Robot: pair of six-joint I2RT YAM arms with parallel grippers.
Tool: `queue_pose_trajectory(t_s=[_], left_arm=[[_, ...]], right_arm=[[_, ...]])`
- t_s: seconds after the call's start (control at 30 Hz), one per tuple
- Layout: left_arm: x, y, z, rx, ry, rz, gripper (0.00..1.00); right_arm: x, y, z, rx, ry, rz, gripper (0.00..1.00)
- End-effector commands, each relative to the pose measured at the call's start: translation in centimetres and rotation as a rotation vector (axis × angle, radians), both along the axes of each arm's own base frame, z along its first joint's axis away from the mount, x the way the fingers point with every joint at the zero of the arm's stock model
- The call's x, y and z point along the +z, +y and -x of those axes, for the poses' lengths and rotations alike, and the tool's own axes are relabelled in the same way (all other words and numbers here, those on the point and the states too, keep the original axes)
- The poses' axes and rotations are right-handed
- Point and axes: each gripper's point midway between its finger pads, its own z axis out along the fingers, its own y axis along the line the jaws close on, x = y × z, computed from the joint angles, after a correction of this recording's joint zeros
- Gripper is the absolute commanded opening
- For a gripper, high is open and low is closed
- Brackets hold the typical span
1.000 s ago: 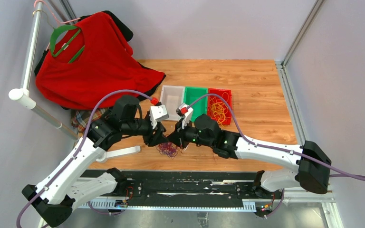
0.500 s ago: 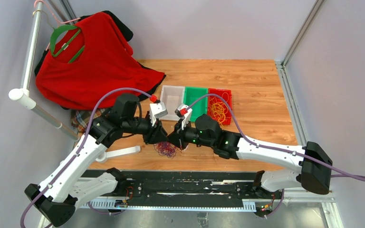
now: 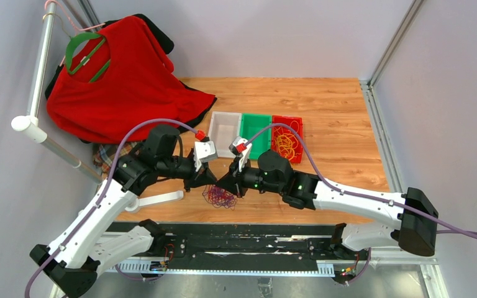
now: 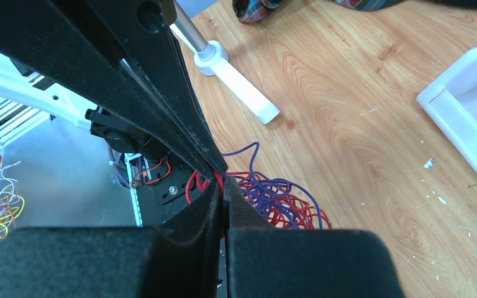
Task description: Untangle the cables
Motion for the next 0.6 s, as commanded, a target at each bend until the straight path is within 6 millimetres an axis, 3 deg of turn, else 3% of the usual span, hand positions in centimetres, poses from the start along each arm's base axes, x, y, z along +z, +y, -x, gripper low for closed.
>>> queue_pose_trajectory(t_s=[0.0,0.23,0.43,0.57], left_arm=[[1.0,1.1,0.0,0.007,-0.077,-0.026,0.01],[2.1,1.4,-0.8,0.038,-0.128,-0.029,0.01],[2.6,0.9,0.2,0.032,-0.063,0.013,0.01],[2.7,0.4,0.7,0.027,-0.003,0.034,0.0]], right_arm=[[2.8,-0.3,-0.3,-0.011,-0.066,-0.054,0.01],[2.0,0.2,0.0,0.017,-0.055,-0.019,0.01],[2.4,0.3,-1.8,-0.084,-0.066,-0.038,0.01],[3.2,0.4,-3.6,-0.178,-0.086,-0.063,0.17]])
